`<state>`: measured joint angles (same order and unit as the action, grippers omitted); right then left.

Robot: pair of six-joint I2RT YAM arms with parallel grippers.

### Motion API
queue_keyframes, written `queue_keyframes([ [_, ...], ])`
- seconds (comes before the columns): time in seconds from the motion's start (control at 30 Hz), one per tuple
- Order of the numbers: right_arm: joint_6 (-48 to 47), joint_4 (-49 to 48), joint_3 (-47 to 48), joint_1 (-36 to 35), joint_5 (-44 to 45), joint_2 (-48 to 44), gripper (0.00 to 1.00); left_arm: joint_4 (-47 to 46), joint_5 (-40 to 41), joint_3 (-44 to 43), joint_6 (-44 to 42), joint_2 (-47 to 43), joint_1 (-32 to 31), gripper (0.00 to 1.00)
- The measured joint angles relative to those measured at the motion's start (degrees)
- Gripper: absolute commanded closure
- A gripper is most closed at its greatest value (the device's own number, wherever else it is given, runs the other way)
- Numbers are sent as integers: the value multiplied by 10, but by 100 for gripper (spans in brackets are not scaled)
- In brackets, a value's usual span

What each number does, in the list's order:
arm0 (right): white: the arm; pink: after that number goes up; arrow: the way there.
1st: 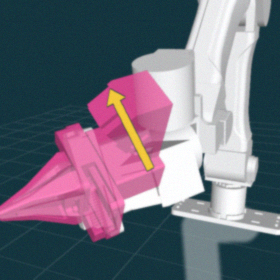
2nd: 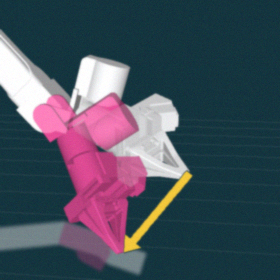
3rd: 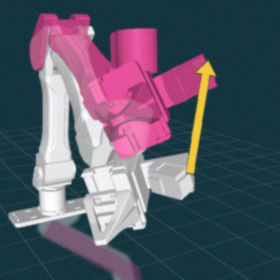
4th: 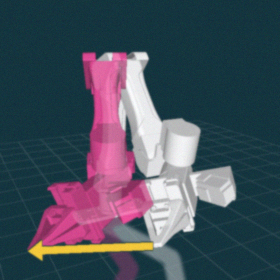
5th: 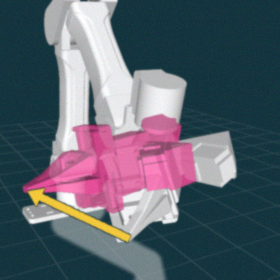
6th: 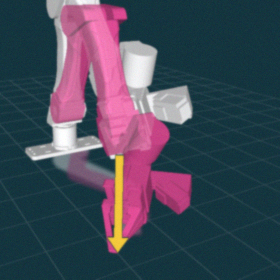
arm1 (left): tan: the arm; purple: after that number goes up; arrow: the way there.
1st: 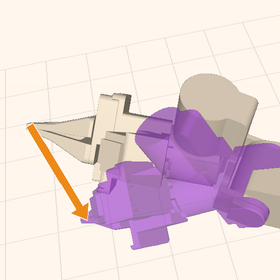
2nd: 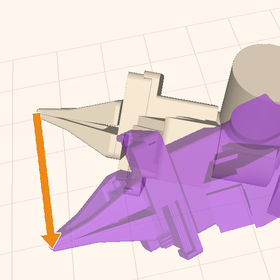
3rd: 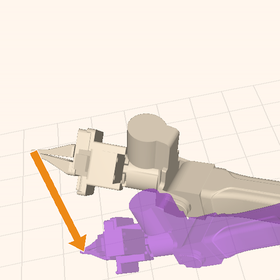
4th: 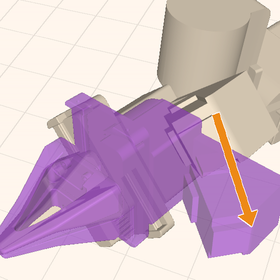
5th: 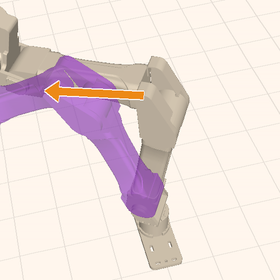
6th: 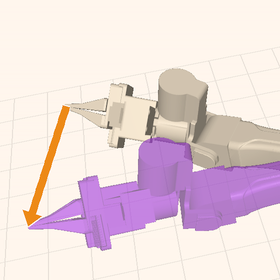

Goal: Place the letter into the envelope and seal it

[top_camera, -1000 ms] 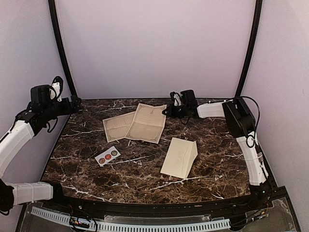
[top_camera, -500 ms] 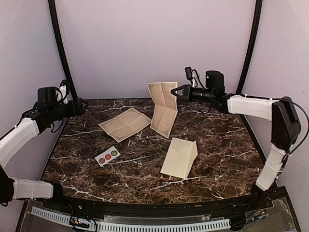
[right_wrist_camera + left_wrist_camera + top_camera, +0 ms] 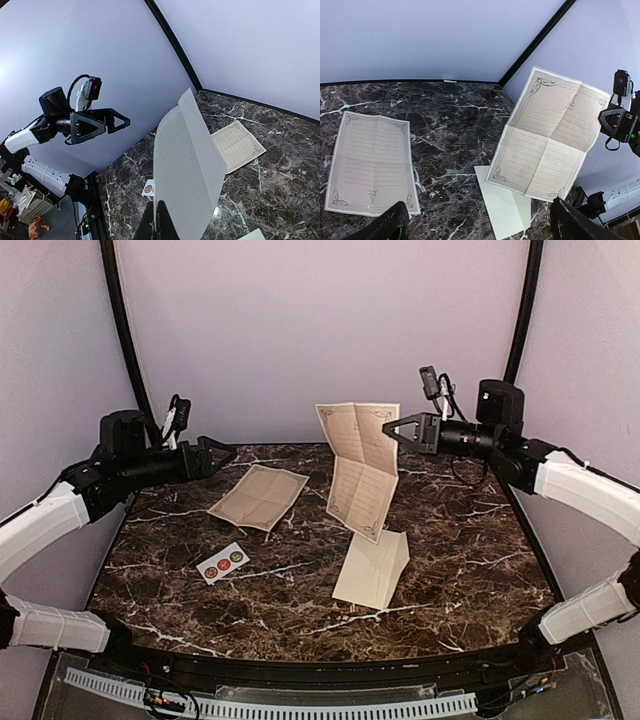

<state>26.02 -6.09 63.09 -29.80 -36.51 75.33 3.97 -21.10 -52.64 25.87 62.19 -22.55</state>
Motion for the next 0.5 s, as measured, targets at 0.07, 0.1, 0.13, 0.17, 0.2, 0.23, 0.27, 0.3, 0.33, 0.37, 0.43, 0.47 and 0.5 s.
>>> queue_keyframes([
  [0.07, 2, 2, -17, -3, -10, -24, 100, -23, -12, -3, 12, 4, -29, 2],
  [0.1, 6, 1, -24, -5, -16, -37, 100, -35, -19, -7, 16, 9, -45, 2],
  [0.13, 10, 1, -30, -7, -23, -45, 100, -45, -23, -9, 19, 14, -57, 2],
  [0.17, 15, -1, -34, -9, -32, -54, 100, -57, -27, -11, 20, 20, -74, 2],
  [0.2, 21, -2, -35, -11, -42, -61, 100, -65, -31, -13, 21, 25, -87, 2],
  [0.23, 24, -6, -35, -13, -49, -65, 100, -76, -36, -13, 21, 32, -102, 2],
  [0.27, 29, -11, -34, -16, -57, -67, 100, -86, -40, -13, 21, 38, -117, 2],
  [0.3, 33, -13, -31, -20, -65, -68, 100, -95, -46, -13, 21, 45, -129, 2],
  [0.33, 35, -13, -27, -26, -74, -68, 100, -106, -53, -13, 23, 52, -141, 2],
  [0.37, 38, -14, -21, -33, -80, -67, 100, -116, -61, -13, 24, 58, -151, 2],
  [0.43, 46, -21, -11, -46, -94, -66, 100, -135, -75, -13, 26, 66, -163, 1],
  [0.47, 51, -29, -7, -53, -101, -65, 100, -143, -80, -13, 26, 68, -167, 1],
  [0.5, 58, -40, -3, -59, -107, -65, 100, -150, -82, -13, 26, 69, -169, 1],
])
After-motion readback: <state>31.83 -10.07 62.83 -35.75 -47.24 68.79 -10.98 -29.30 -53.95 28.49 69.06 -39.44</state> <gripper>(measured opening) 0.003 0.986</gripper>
